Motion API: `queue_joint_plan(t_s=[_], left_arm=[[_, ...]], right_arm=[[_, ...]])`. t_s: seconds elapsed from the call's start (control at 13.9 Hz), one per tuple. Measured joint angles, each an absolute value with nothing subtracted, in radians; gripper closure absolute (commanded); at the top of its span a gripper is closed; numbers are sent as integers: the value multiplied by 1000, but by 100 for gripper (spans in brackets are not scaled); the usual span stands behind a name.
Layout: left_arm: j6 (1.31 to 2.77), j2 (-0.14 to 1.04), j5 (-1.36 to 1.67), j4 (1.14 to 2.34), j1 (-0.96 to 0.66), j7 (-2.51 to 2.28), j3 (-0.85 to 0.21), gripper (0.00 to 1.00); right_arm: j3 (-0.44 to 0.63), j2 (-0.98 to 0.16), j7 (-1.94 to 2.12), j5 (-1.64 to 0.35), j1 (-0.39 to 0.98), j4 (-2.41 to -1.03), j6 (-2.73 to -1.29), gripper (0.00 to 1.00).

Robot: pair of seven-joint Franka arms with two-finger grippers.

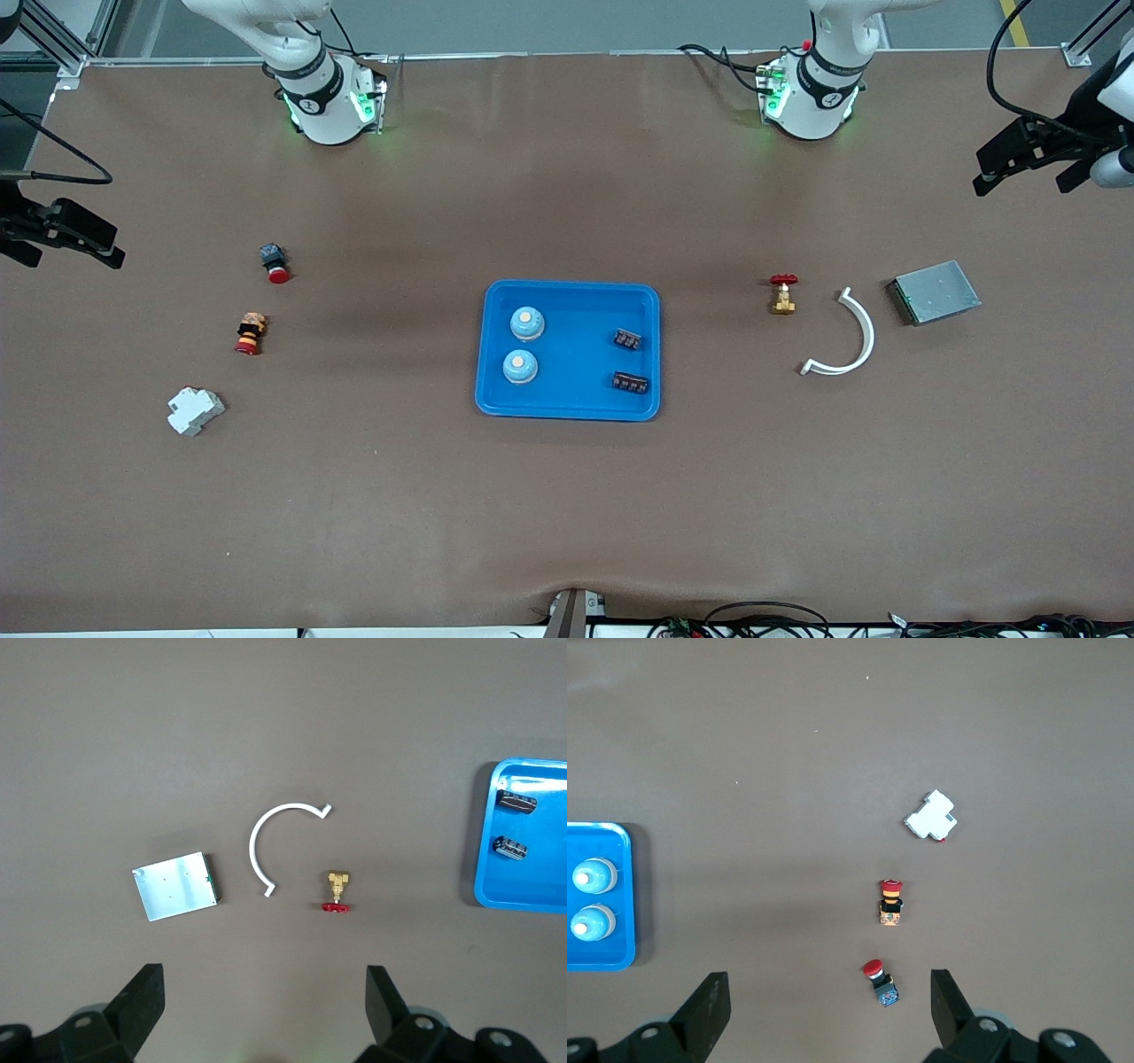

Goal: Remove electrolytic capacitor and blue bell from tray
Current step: 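Move the right gripper and the left gripper toward the blue tray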

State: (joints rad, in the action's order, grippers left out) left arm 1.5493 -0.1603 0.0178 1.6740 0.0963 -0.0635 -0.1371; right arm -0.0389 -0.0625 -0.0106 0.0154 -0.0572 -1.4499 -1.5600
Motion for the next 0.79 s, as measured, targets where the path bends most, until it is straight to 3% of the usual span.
queue_joint_plan(t_s=[0.79], left_arm=[[1483,-124,6,1656,125,-64,-144,0]], right_arm=[[-38,-56,-10,14,-58,-1454,-1574,0]])
